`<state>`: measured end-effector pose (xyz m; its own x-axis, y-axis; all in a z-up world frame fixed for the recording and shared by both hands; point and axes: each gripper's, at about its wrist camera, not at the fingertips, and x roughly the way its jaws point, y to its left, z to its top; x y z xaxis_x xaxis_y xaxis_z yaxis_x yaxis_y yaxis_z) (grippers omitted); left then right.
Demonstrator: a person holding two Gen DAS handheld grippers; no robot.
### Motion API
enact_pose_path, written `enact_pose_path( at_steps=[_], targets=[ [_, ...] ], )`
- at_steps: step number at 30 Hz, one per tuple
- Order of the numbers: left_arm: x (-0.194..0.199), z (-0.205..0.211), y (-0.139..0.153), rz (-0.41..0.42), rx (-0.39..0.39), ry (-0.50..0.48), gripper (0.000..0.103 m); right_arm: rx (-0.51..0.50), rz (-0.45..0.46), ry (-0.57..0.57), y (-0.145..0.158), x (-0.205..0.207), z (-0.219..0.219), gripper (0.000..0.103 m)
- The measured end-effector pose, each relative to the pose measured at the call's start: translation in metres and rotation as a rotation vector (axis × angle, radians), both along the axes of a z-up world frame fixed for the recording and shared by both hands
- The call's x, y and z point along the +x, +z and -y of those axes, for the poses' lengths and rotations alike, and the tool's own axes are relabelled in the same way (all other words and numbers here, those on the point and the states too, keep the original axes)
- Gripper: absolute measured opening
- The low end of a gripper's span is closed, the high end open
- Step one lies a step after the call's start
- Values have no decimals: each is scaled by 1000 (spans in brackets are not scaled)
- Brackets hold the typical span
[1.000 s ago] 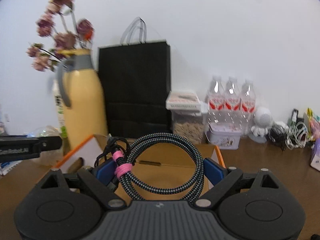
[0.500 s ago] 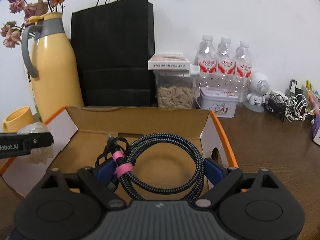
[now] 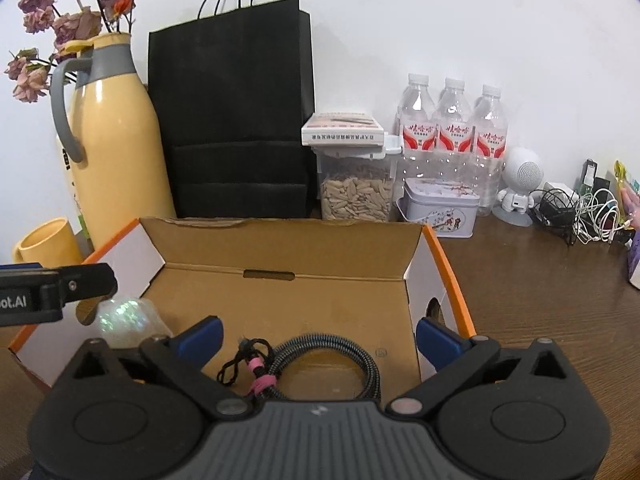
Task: Organize objects
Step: 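Carry the cable and plastic bag into the cardboard box and release both, then grasp the white round puck with the right gripper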
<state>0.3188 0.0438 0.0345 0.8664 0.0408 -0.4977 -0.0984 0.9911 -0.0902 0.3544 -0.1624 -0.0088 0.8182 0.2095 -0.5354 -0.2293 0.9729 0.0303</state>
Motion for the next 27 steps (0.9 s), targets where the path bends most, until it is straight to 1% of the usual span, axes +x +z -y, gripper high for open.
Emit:
enact_pose_path(
  at_steps=[8, 13, 16, 21, 27],
  targets=[
    [-31, 0, 25, 85, -11, -2, 103, 17, 83, 12, 24, -23, 4, 103],
    [-59, 1, 39, 144, -17, -1, 103, 32, 152, 31, 44, -48, 10, 103],
    [-79, 4, 42, 171, -15, -1, 103, 42, 187, 47, 54, -66, 15, 103],
    [-112, 8, 36, 179, 17, -12, 103, 29, 228, 69, 58, -101, 24, 103],
    [-149, 9, 22, 138, 34, -31, 103, 7, 225, 85, 48, -144, 43, 103]
  ],
)
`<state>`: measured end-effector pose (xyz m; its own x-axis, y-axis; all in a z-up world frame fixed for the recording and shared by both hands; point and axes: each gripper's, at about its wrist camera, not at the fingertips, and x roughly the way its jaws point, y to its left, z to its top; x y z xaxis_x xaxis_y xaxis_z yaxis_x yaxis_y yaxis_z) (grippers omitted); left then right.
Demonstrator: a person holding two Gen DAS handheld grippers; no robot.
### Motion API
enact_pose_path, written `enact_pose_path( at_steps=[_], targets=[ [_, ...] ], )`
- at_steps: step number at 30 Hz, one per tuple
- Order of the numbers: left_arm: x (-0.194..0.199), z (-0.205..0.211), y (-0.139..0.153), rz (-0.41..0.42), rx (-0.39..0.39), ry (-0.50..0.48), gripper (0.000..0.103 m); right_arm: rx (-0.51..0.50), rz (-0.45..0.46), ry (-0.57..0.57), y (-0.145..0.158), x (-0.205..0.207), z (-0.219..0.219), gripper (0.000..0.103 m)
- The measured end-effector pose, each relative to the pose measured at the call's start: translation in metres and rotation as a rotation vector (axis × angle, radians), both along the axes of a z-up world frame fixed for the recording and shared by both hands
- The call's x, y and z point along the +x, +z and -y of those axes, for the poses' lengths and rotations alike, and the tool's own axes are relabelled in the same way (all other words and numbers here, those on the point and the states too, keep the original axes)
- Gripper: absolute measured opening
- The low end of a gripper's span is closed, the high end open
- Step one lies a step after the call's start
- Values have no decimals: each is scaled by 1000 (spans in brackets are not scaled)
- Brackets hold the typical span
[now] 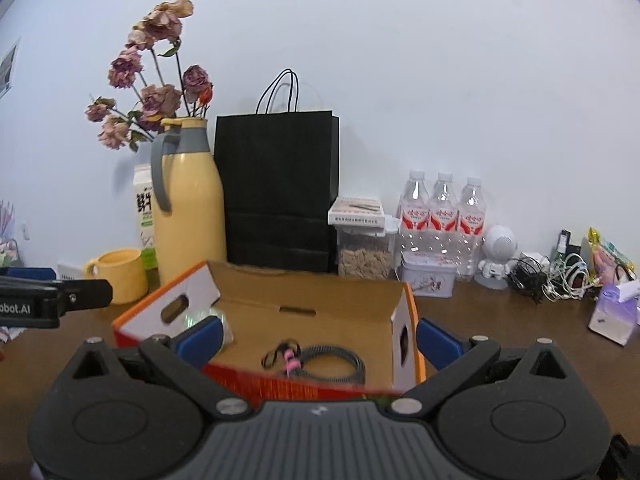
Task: Organize objects
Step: 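Grasp the white round puck with the right gripper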
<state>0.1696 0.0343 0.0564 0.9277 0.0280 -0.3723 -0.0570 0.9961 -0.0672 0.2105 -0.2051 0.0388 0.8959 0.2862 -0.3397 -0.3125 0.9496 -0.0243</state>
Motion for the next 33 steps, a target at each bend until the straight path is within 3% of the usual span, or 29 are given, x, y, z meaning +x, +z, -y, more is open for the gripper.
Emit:
enact_pose_path(
  at_steps=[6, 13, 18, 22, 26, 33],
  targets=[
    [-29, -1, -17, -40, 5, -4, 103, -21, -35, -8, -17, -37, 24, 103],
    [-54, -3, -40, -101, 9, -8, 103, -64, -153, -44, -56, -67, 57, 103],
    [-66, -10, -55, -146, -37, 10, 103, -73, -235, -71, -81, -84, 73, 102],
    [-75, -14, -61, -163, -89, 10, 103, -74, -269, -69, -93, -93, 79, 87],
    [-80, -12, -61, -163, -88, 9, 103, -46, -283, -67, -98, -93, 81, 68],
    [-81, -7, -60, -173, -78, 12, 103, -31, -296, -71, -103, -85, 82, 58]
  ],
)
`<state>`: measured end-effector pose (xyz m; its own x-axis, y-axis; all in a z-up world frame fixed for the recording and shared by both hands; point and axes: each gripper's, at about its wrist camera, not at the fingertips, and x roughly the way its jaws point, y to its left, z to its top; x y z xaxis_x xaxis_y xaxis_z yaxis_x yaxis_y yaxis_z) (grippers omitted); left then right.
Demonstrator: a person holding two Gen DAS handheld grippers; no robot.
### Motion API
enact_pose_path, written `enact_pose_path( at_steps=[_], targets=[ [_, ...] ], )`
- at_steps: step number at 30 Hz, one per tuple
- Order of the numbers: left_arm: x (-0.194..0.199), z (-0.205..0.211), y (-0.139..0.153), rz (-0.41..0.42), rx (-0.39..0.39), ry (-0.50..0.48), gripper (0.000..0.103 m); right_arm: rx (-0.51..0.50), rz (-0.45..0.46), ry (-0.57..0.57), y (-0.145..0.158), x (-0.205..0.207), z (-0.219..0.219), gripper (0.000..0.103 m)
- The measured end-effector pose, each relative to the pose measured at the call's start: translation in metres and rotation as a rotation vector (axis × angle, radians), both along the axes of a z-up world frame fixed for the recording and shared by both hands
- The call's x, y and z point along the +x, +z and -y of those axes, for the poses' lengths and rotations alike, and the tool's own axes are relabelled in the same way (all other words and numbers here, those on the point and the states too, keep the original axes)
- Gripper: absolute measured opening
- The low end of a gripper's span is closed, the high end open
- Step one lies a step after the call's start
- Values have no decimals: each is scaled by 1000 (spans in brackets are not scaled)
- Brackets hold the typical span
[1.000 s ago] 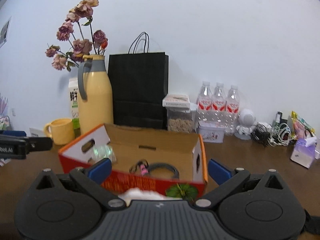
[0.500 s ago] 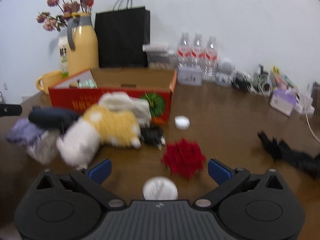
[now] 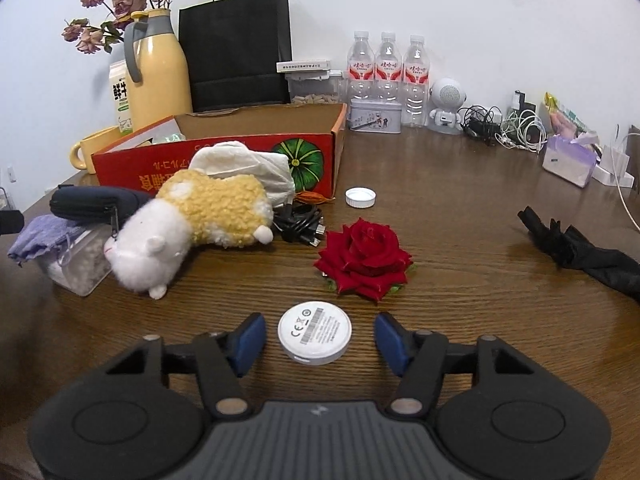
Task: Organize objects
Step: 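Grasp the white round puck with the right gripper, then grasp the navy pouch with the left gripper while the right gripper holds the puck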
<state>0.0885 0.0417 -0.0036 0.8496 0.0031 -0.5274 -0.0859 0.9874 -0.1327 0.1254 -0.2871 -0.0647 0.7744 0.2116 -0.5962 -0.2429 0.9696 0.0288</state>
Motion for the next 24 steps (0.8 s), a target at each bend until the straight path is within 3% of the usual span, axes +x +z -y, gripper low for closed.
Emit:
enact_pose_path(
  at_steps=[2, 4, 13, 24],
  targets=[
    [0, 1, -1, -4, 1, -2, 103, 1, 3, 4, 0, 0, -1, 45],
    [0, 3, 0, -5, 5, -4, 103, 5, 9, 14, 0, 0, -1, 39],
    [6, 17, 0, -10, 24, -37, 103, 6, 41, 36, 4, -5, -5, 38],
    [28, 38, 25, 12, 54, -49, 103, -10, 146, 98, 29, 0, -13, 38]
  ],
)
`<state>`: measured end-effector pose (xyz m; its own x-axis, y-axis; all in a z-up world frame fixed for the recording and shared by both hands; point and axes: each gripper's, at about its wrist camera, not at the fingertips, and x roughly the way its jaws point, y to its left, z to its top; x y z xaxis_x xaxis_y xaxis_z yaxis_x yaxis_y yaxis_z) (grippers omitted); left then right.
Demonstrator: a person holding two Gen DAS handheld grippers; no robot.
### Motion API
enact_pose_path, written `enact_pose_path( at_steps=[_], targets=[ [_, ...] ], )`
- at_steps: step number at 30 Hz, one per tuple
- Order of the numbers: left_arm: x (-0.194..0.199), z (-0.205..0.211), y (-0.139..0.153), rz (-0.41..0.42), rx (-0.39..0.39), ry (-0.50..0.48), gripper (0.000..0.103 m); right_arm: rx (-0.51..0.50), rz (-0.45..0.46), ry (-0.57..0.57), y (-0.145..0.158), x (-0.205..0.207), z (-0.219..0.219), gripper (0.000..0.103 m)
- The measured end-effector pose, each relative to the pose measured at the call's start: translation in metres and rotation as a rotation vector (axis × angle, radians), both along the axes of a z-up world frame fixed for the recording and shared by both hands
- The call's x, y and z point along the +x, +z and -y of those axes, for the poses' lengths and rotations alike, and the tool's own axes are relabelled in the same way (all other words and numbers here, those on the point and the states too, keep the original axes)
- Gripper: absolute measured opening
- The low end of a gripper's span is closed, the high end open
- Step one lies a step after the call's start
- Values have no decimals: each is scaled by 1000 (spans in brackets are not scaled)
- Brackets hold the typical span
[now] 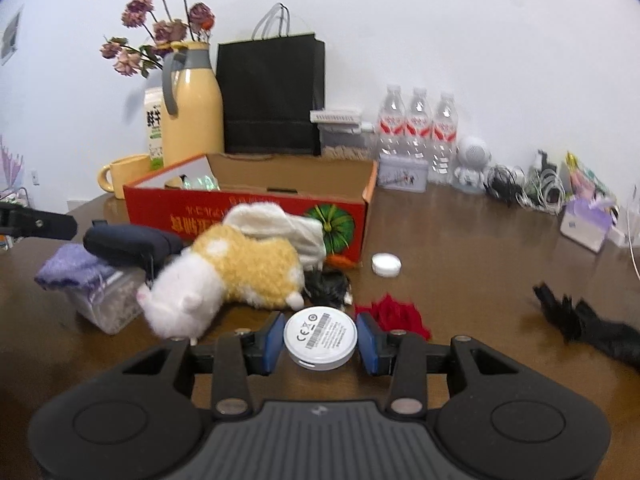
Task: Organize objects
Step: 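Grasp the navy pouch with the left gripper while the right gripper holds the puck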
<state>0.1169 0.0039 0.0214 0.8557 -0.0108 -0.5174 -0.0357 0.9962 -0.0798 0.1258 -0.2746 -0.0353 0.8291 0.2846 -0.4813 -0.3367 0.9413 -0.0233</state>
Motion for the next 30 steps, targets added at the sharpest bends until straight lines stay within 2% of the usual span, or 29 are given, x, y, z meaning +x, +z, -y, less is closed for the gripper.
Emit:
enact_pose_path(
  at_steps=[4, 9, 15, 23, 30],
  targets=[
    [27, 9, 8, -64, 6, -5, 103, -10, 35, 36, 9, 8, -5, 38],
    [77, 15, 10, -239, -13, 16, 103, -22, 79, 82, 20, 24, -8, 38],
    [119, 26, 2, -388, 64, 93, 103, -56, 132, 124, 34, 49, -10, 38],
    [147, 35, -7, -492, 114, 152, 103, -151, 135, 199, 34, 91, -15, 38],
    [166, 45, -16, -583, 154, 177, 103, -149, 95, 239, 29, 126, -14, 38]
  ],
)
